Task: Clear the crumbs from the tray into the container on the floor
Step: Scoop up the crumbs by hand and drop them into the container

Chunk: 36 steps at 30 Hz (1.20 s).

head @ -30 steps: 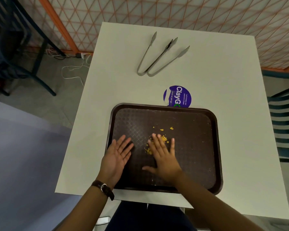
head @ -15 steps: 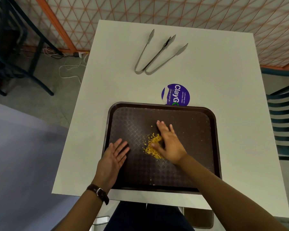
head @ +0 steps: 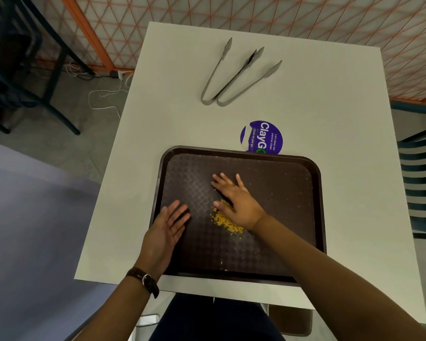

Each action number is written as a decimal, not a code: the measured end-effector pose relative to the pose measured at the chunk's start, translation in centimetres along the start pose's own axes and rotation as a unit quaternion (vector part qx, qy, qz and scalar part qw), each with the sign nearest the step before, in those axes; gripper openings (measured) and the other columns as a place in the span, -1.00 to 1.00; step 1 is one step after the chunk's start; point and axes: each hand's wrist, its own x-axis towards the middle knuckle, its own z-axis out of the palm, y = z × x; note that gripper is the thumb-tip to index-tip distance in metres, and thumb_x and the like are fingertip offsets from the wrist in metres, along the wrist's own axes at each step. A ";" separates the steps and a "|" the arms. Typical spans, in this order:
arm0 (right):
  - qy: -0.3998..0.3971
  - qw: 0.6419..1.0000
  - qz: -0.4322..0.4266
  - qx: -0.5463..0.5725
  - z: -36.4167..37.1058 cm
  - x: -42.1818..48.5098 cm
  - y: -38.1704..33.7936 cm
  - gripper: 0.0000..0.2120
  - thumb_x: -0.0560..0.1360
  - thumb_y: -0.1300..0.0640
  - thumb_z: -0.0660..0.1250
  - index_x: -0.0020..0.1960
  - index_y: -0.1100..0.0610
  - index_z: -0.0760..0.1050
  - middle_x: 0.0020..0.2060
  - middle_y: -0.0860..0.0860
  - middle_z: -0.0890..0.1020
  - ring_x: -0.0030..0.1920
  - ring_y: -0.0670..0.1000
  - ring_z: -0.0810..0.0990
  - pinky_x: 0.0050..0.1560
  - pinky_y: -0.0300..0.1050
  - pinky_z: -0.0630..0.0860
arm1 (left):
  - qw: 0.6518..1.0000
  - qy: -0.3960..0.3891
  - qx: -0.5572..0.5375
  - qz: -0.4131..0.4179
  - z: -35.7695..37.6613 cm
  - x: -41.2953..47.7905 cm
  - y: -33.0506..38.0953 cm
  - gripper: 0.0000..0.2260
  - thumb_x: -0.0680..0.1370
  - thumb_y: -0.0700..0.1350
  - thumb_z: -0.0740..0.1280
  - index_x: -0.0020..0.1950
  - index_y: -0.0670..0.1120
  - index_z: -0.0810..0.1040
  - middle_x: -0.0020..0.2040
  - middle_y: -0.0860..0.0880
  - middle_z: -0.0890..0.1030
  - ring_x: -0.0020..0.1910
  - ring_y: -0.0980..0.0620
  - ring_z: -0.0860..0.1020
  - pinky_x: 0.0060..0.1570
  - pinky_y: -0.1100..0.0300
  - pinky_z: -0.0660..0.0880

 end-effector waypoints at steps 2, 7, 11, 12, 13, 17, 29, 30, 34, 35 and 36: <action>-0.030 0.999 -0.036 0.019 0.4 -1.0 -0.2 -0.46 0.57 -0.09 0.06 0.46 0.18 0.27 0.48 0.07 0.26 0.52 -0.06 0.06 0.52 -0.04 -0.19 | 1.000 -0.001 0.008 0.002 0.1 0.1 0.0 -0.65 0.63 0.05 -0.03 0.30 0.01 0.41 0.22 0.03 0.54 0.25 0.02 0.47 0.34 0.09 0.28; 0.061 0.987 0.031 0.148 1.3 -5.1 -1.9 -0.47 0.60 -0.12 0.01 0.44 0.18 0.29 0.44 0.05 0.33 0.49 -0.06 0.19 0.53 -0.03 -0.02 | 0.988 0.003 0.144 0.051 1.2 0.2 -0.3 -0.73 0.61 -0.02 0.08 0.29 0.07 0.41 0.30 0.04 0.47 0.29 0.07 0.43 0.28 0.16 0.31; 0.256 0.903 0.206 0.277 2.1 -8.6 -3.9 -0.39 0.54 -0.29 -0.01 0.47 0.02 0.21 0.46 -0.10 0.28 0.48 -0.17 0.17 0.53 0.05 -0.04 | 0.893 -0.048 0.419 0.157 2.8 1.3 -2.3 -0.52 0.54 -0.07 0.27 0.43 0.09 0.22 0.48 0.04 0.19 0.41 0.14 0.15 0.43 0.04 0.14; 0.285 0.881 0.240 0.293 2.3 -9.5 -4.2 -0.36 0.52 -0.32 0.00 0.48 0.01 0.20 0.46 -0.15 0.27 0.47 -0.20 0.18 0.53 0.09 -0.01 | 0.854 -0.060 0.481 0.188 3.2 1.9 -3.1 -0.42 0.52 -0.01 0.30 0.47 0.08 0.13 0.52 0.04 0.07 0.44 0.13 0.03 0.44 0.03 0.05; 0.307 0.862 0.265 0.304 2.6 -10.4 -4.4 -0.35 0.51 -0.34 0.01 0.49 -0.01 0.19 0.45 -0.19 0.27 0.46 -0.22 0.19 0.52 0.14 0.03 | 0.814 -0.065 0.534 0.221 3.7 2.5 -3.8 -0.33 0.49 0.06 0.32 0.50 0.07 0.04 0.54 0.04 -0.04 0.47 0.09 -0.08 0.45 0.02 -0.07; 0.326 0.831 0.310 0.327 3.4 -13.0 -5.0 -0.37 0.47 -0.36 0.04 0.48 -0.13 0.19 0.45 -0.21 0.27 0.49 -0.14 0.15 0.52 0.04 0.07 | 0.699 -0.050 0.663 0.265 5.5 4.5 -6.0 -0.06 0.37 0.31 0.30 0.52 -0.03 -0.16 0.53 -0.10 -0.23 0.48 -0.06 -0.31 0.39 0.04 -0.38; 0.298 0.873 0.289 0.258 3.2 -13.6 -4.8 -0.46 0.54 -0.21 0.00 0.48 -0.06 0.14 0.50 -0.12 0.18 0.51 -0.16 0.08 0.51 -0.24 -0.18 | 0.739 -0.116 0.591 0.301 7.9 4.9 -8.0 -0.47 0.59 -0.01 0.16 0.50 -0.03 0.05 0.50 0.07 -0.10 0.52 0.05 -0.12 0.50 0.05 -0.15; 0.285 0.874 0.297 0.259 3.5 -13.3 -4.9 -0.43 0.53 -0.27 -0.03 0.49 -0.09 0.09 0.52 -0.13 0.14 0.52 -0.16 0.02 0.48 -0.31 -0.22 | 0.767 -0.122 0.557 0.296 7.9 4.6 -7.8 -0.52 0.60 -0.05 0.13 0.50 -0.04 0.08 0.50 0.11 -0.06 0.52 0.09 -0.08 0.50 0.12 -0.08; 0.240 0.897 0.310 0.202 5.3 -11.2 -5.8 -0.35 0.52 -0.32 -0.16 0.52 -0.07 -0.11 0.53 -0.15 -0.04 0.49 -0.27 -0.22 0.43 -0.29 -0.40 | 0.799 -0.060 0.523 0.291 7.2 4.2 -6.8 -0.56 0.62 -0.10 0.07 0.50 -0.04 0.10 0.53 0.07 0.02 0.52 0.10 -0.06 0.37 0.51 -0.19; 0.232 0.904 0.310 0.182 5.6 -10.6 -6.1 -0.35 0.51 -0.32 -0.18 0.51 -0.05 -0.17 0.52 -0.15 -0.08 0.48 -0.27 -0.26 0.43 -0.24 -0.43 | 0.786 -0.043 0.544 0.290 6.8 4.4 -6.7 -0.55 0.62 -0.09 0.06 0.51 -0.05 0.07 0.54 0.03 0.00 0.52 0.09 -0.10 0.35 0.51 -0.28; 0.227 0.909 0.308 0.166 6.0 -10.0 -6.2 -0.34 0.51 -0.33 -0.21 0.50 -0.05 -0.22 0.52 -0.14 -0.12 0.48 -0.24 -0.28 0.43 -0.20 -0.46 | 0.772 -0.040 0.566 0.286 6.3 4.6 -6.7 -0.53 0.62 -0.05 0.04 0.52 -0.05 0.02 0.55 0.01 -0.03 0.51 0.10 -0.15 0.35 0.47 -0.35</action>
